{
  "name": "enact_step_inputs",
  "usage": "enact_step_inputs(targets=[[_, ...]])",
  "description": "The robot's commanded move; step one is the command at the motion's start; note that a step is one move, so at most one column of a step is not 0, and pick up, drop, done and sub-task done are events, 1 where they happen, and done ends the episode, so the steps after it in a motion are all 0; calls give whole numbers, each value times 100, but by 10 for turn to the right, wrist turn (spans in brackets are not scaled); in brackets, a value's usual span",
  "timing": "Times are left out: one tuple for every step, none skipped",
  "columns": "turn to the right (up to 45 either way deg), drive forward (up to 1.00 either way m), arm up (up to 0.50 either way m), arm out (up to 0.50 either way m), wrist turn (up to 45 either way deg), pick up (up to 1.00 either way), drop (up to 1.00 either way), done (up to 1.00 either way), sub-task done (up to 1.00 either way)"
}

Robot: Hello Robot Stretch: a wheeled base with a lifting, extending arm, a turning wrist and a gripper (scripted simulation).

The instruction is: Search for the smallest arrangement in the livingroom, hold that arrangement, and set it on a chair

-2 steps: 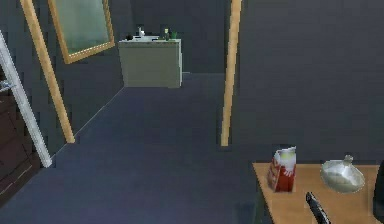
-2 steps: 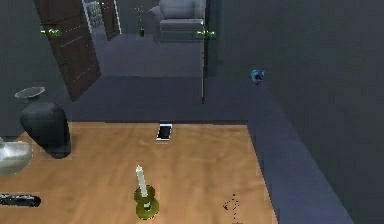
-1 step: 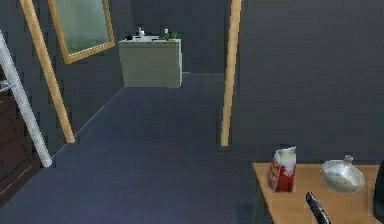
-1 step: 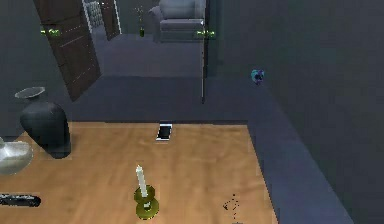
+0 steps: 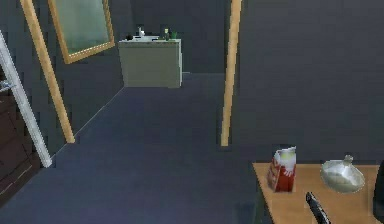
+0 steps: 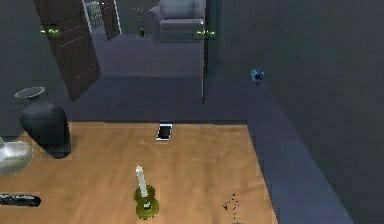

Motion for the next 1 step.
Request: enact_step_inputs(targets=[[0,0,0,0,0,0,0,100,0]])
